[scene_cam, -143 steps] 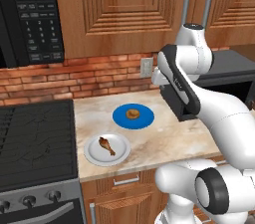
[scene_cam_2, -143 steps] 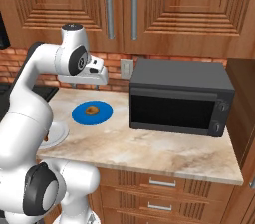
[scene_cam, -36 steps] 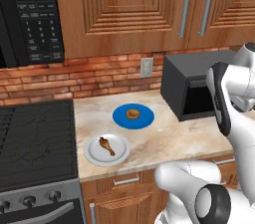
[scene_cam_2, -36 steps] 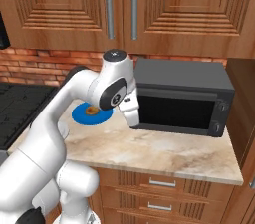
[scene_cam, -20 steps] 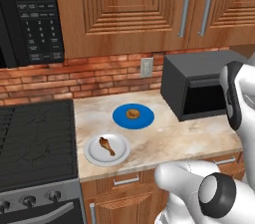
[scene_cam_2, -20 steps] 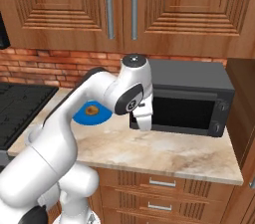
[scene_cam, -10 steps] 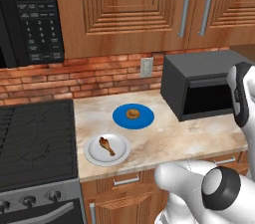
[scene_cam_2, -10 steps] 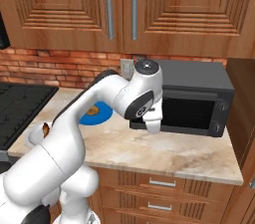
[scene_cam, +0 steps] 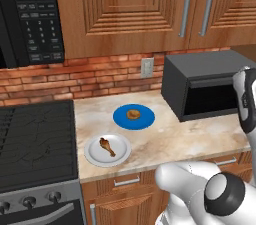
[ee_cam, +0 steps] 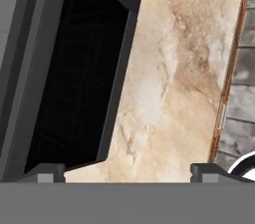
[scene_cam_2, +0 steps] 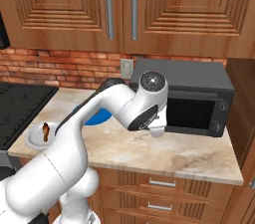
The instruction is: Open the toaster oven door. Place the bread on the top rack in the toaster oven and place the chicken drumstick on the bottom rack.
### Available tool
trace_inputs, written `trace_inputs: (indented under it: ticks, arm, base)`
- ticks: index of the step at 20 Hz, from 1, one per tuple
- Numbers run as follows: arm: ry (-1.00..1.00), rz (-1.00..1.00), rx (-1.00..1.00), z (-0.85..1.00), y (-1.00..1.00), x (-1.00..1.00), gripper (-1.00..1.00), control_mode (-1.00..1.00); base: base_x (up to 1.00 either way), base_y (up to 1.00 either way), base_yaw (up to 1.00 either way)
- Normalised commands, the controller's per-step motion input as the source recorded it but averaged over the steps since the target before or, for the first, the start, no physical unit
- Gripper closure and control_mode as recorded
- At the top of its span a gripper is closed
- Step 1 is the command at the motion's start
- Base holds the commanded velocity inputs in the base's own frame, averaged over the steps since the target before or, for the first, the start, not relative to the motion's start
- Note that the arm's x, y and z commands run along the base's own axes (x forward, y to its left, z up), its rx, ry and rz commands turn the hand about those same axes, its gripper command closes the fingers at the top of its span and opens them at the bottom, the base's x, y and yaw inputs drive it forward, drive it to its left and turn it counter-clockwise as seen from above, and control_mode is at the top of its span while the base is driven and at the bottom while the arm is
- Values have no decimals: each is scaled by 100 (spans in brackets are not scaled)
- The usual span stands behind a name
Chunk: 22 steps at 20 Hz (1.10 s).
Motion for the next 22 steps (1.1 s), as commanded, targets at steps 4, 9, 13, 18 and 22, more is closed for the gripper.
trace_inputs:
  ticks: [4, 9, 13, 18, 22]
  arm:
    - [-12, 0, 6, 0, -1, 8, -100, -100]
    - [-10, 0, 7, 0, -13, 10, -100, -100]
    - [-12, 0, 6, -1, -20, 14, -100, -100]
    - [-10, 4, 0, -11, -11, 21, -100, -100]
    - [-16, 7, 0, -13, -4, 22, -100, -100]
  base:
    - [0, 0, 0]
    - [0, 0, 0]
    - [0, 0, 0]
    - [0, 0, 0]
    - [0, 0, 0]
